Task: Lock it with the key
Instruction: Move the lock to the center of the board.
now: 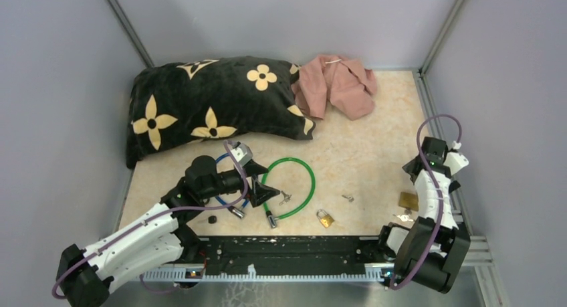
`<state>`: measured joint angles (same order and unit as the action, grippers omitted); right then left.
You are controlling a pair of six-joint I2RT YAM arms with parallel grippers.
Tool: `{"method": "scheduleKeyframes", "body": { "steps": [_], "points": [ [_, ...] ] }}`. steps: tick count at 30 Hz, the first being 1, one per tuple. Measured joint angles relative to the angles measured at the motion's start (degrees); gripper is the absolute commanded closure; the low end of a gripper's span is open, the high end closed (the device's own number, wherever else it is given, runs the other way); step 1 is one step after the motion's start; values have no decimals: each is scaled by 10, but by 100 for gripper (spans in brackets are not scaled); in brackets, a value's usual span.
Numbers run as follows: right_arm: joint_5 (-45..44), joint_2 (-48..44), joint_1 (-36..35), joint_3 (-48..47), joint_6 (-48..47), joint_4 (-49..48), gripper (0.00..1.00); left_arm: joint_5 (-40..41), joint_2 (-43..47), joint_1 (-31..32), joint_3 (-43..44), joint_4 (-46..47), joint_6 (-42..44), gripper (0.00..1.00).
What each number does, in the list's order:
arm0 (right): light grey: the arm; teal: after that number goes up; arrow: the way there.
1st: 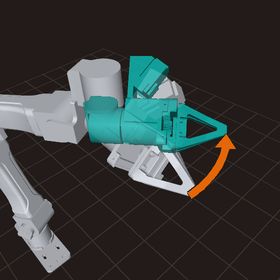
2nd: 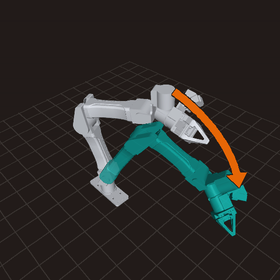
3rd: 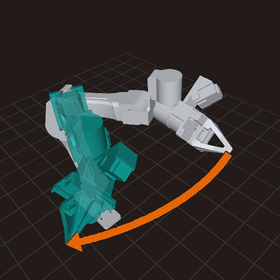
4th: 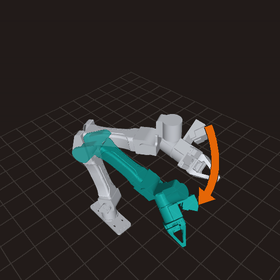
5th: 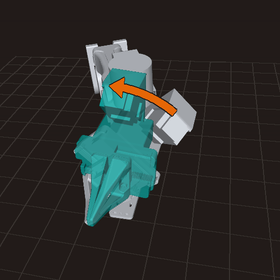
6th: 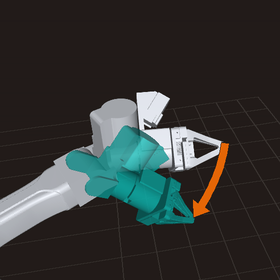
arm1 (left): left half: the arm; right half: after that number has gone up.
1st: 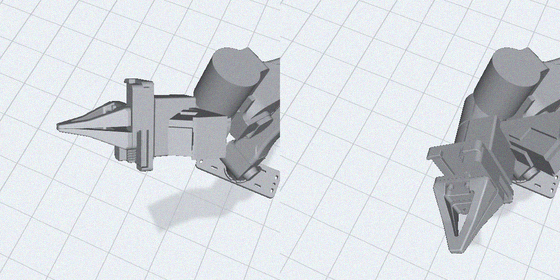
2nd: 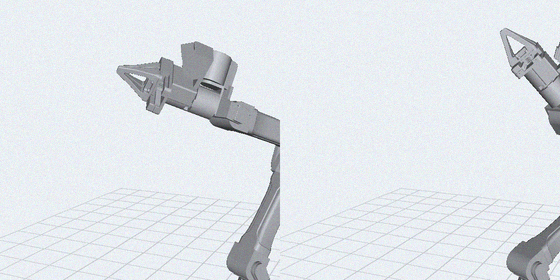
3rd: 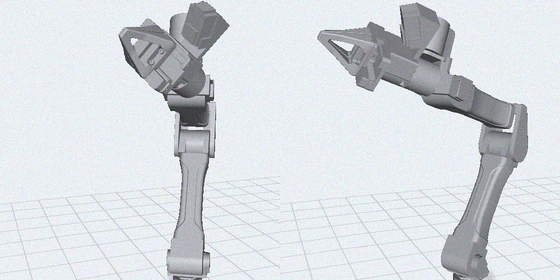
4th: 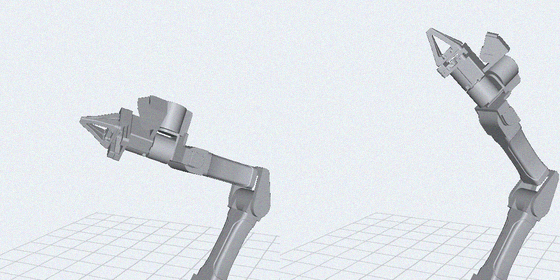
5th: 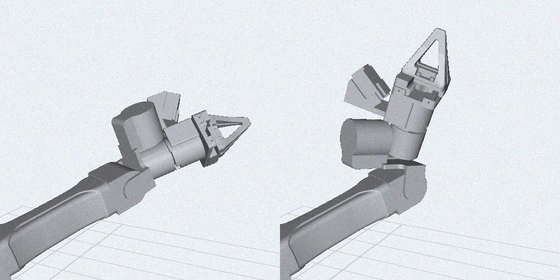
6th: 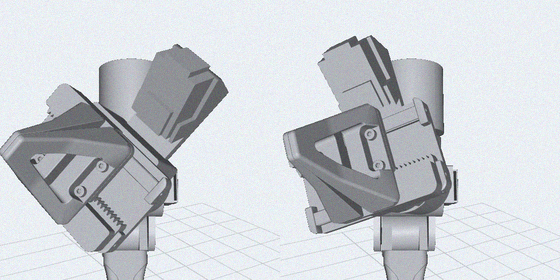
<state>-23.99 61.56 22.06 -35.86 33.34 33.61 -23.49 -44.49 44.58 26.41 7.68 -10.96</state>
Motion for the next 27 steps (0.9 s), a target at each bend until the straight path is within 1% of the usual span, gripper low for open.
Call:
{"method": "scheduleKeyframes", "body": {
  "steps": [2,5,9,12,16,24,25,26,27],
  "points": [
    [-1,0,8,5,20,5,2,-4,7,-1,0,-11,1,1],
    [-16,2,10,5,69,43,2,-12,8,-1,0,-22,6,1],
    [-59,12,10,5,176,128,3,-19,8,-1,0,-25,12,1],
    [-66,19,10,7,236,169,4,-25,10,-1,0,-26,16,1],
    [-63,20,11,22,267,148,5,-29,13,-1,0,-29,18,1],
    [-39,21,11,72,240,52,9,-29,23,-1,0,-39,23,1],
    [-36,21,11,74,237,42,10,-29,23,-1,0,-38,23,1],
    [-33,21,11,74,236,35,15,-29,22,-1,0,-38,23,1],
    [-30,22,11,77,234,24,23,-29,21,-1,0,-38,23,1]
  ]
}}
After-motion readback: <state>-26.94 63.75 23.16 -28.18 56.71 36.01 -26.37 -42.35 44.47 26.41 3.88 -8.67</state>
